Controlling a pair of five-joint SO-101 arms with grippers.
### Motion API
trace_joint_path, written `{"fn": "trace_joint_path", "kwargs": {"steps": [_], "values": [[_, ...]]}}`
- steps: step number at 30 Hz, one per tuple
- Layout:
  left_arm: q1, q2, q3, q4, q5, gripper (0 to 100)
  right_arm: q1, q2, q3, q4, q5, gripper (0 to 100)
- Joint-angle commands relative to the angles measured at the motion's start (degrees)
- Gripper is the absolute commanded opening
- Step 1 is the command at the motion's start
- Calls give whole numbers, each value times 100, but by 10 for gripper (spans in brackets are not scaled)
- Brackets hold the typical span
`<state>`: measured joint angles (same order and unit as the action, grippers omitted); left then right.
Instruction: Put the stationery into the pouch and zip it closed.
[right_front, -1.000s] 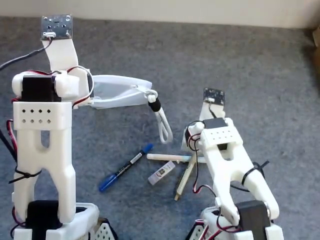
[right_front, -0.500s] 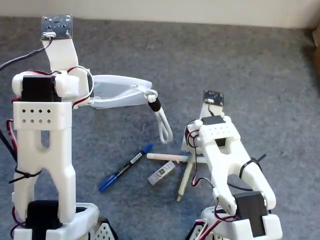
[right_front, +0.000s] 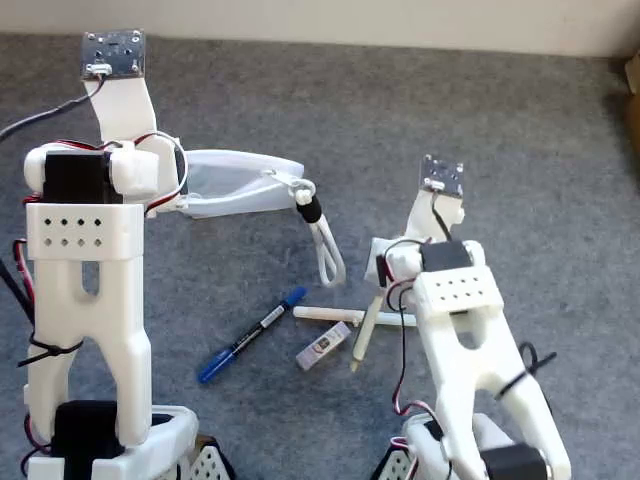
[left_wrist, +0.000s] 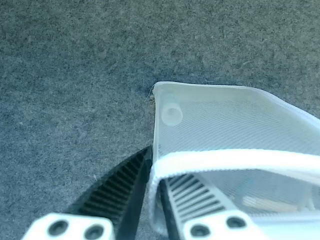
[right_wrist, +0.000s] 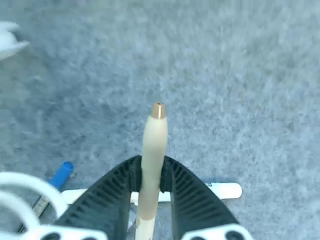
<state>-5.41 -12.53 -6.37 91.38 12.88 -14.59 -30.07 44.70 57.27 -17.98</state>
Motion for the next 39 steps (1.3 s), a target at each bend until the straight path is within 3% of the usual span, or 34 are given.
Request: {"fn": "trace_joint_path", "kwargs": {"steps": [1, 6, 17, 23, 28, 39], "values": [[-22, 101, 92, -62, 70, 7, -13, -743, 4, -22, -9, 5], [-22, 101, 92, -62, 70, 7, -374, -1675, 259, -22, 686, 5], [-22, 101, 92, -62, 62, 7, -945, -3292, 312, -22, 765, 5], [-13, 101, 92, -62, 62, 7, -1657, -4136, 277, -75, 1705, 5], [4, 101, 92, -62, 62, 7, -2123, -4488, 233, -92, 1960, 5], [4, 101, 92, -62, 70, 7, -2800, -4488, 4, -1525, 2136, 5]]}}
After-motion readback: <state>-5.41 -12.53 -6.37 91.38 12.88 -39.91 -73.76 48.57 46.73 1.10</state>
